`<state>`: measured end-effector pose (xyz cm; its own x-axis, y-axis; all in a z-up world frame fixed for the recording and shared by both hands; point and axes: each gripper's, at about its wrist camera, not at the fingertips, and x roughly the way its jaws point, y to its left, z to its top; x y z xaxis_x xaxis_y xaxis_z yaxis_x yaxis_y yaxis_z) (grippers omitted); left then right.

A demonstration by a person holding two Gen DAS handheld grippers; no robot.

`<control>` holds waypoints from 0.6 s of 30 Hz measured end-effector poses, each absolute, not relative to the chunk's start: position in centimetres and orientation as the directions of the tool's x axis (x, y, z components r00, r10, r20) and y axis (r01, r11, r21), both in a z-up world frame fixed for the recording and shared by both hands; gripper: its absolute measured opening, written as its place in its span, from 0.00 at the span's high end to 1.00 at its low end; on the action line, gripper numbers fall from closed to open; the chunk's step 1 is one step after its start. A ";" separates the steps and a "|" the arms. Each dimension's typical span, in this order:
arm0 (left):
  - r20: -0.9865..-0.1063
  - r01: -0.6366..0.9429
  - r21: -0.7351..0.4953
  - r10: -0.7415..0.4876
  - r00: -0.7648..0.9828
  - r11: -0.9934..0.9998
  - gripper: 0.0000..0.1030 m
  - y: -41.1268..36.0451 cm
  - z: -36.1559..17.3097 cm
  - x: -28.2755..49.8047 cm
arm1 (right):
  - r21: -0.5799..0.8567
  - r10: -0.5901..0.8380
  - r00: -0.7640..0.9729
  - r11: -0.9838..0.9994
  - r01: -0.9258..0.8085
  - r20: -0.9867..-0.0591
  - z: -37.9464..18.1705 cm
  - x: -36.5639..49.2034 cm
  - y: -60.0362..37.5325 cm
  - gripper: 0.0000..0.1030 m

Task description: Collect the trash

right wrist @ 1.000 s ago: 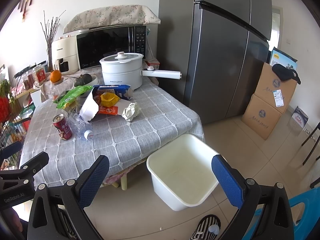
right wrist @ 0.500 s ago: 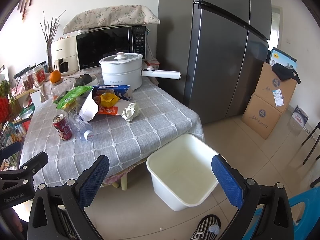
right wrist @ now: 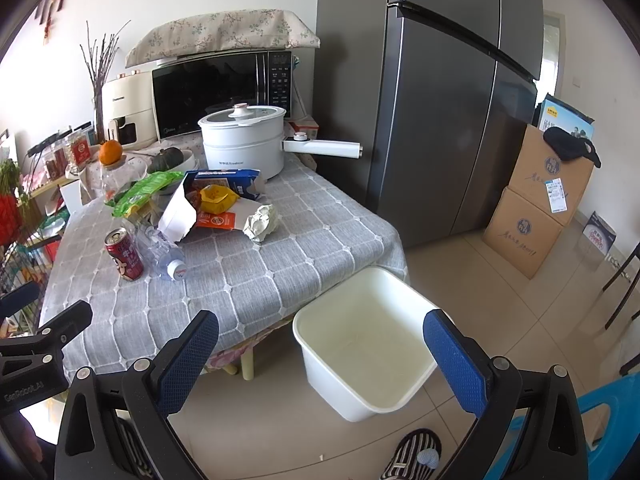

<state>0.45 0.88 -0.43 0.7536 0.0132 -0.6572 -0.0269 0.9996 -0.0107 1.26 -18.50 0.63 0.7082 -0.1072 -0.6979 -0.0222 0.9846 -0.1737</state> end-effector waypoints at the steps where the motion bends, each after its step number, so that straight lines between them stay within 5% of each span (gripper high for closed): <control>1: -0.657 -0.029 -0.009 0.016 0.754 1.000 0.01 0.9 -0.5 0.5 | -0.176 -0.110 0.709 0.984 -0.021 -0.697 0.6 1.3 -18.5 0.00; 18: -0.708 -0.021 -0.034 -0.009 0.706 0.999 0.00 4.3 -1.7 3.0 | -0.136 -0.039 0.672 0.986 -0.092 -0.739 -0.1 3.4 -18.0 0.00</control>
<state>2.97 4.27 -1.66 0.7065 -0.0090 -0.7077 -0.0213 0.9992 -0.0339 3.44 -18.01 -0.08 0.6724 -0.0395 -0.7391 -0.0919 0.9864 -0.1363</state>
